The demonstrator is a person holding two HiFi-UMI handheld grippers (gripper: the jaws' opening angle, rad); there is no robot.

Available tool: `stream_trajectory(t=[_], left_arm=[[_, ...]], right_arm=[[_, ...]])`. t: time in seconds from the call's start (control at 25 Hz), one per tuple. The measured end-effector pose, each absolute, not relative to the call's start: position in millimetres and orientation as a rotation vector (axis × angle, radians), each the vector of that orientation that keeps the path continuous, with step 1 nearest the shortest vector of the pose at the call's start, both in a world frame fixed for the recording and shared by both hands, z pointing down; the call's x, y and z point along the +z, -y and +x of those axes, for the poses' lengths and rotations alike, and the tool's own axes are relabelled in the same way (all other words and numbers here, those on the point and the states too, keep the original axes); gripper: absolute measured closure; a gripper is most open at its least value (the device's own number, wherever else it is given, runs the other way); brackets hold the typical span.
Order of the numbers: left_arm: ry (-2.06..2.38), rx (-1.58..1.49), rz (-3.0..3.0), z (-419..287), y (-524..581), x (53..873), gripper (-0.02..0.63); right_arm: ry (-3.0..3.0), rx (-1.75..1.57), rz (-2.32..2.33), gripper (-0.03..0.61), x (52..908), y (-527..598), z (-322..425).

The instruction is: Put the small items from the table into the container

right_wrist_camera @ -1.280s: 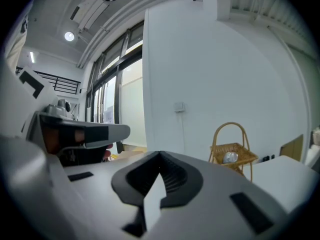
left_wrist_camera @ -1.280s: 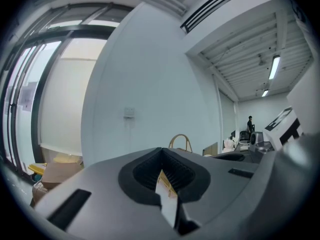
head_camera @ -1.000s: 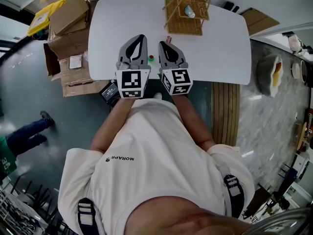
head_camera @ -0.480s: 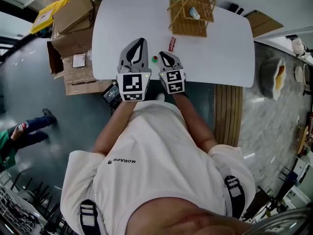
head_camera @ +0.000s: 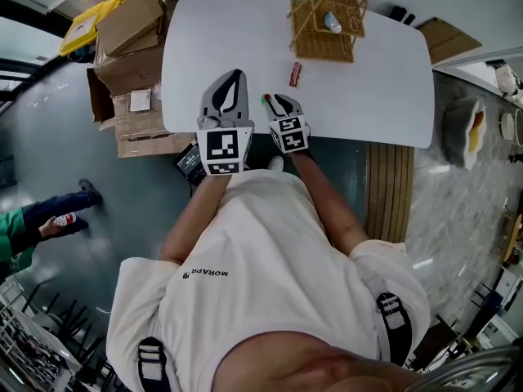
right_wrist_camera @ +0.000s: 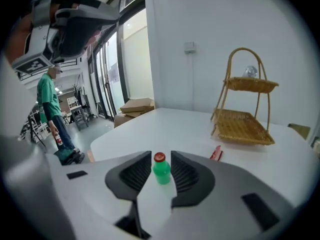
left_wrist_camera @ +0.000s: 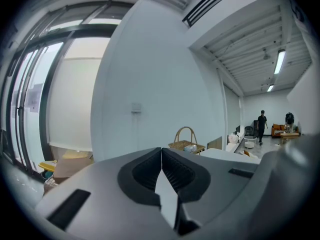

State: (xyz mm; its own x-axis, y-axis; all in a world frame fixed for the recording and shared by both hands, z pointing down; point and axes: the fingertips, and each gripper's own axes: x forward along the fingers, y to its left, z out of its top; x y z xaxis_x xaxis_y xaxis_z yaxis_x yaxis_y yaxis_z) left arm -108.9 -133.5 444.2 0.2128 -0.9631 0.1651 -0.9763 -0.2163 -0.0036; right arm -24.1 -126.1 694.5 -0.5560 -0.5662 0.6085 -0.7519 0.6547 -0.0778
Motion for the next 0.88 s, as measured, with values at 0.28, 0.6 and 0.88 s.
stream_trajectory(t=[0.28,0.6,0.88], left_arm=[[1.905,0.207,2.359,-111,131,445,0.609],[1.899,0.223,2.358,-111,131,447,0.609],[1.906,0.226,2.341,-115,131,450,0.609]], right_arm=[[2.274,0.5,0.984,0.416,725,128,-32],[2.212,0.564,0.975,0.374,756,133,-32],[2.198,0.552,0.967,0.378,761,135,-36]])
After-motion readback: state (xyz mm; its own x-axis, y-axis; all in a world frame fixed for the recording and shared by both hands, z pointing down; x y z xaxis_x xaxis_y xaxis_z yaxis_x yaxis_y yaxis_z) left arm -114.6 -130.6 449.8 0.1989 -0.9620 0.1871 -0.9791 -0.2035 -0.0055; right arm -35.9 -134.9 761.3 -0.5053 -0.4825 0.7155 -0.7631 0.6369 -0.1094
